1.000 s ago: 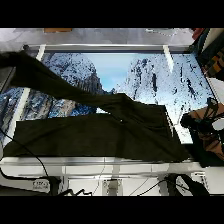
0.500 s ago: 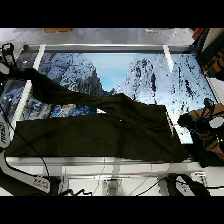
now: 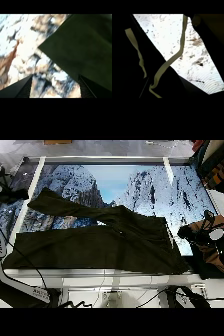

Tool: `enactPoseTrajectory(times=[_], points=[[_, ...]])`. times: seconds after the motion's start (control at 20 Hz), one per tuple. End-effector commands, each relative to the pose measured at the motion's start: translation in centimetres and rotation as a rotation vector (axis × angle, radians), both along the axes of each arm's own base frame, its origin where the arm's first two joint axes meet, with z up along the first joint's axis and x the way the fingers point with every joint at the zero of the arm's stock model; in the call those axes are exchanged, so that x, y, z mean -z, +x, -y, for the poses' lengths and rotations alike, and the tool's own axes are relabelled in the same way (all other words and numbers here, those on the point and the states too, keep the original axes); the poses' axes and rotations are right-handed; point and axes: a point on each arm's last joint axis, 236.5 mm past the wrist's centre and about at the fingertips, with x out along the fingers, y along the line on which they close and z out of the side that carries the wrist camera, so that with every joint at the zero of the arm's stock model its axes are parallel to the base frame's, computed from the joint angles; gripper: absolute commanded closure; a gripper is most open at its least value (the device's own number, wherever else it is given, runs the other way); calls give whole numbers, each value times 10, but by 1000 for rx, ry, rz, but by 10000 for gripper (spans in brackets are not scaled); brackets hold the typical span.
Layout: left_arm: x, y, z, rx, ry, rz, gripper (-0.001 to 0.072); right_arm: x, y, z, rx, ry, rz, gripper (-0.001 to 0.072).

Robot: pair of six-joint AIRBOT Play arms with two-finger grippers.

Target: Fold the clothes and pants, and hang the long-sleeved shirts on hangers.

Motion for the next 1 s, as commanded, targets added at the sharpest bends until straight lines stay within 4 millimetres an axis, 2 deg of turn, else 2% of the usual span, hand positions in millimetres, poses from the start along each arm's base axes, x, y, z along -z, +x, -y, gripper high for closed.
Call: enactPoseTrajectory(times=[0.0, 0.15, 0.35, 0.5, 0.7, 0.8, 0.95], points=[[34, -21, 13, -107, -330, -54, 103, -1, 2, 1, 2, -3, 9, 329], [58, -4, 23, -170, -556, 8, 102, -4, 7, 3, 12, -10, 34, 329], [89, 16, 16, -232, -605, 59, 104, -8, 14, -1, 32, 23, 66, 329], [90, 19, 2, -248, -556, 86, 104, -8, 16, -1, 35, 22, 72, 329], [81, 15, 6, -233, -560, 78, 107, -8, 16, -1, 35, 22, 73, 330], [73, 12, 12, -215, -559, 65, 107, -9, 17, 1, 38, 16, 82, 329], [80, -3, 35, -200, -586, -46, 107, -11, 21, 4, 44, 5, 99, 329]])
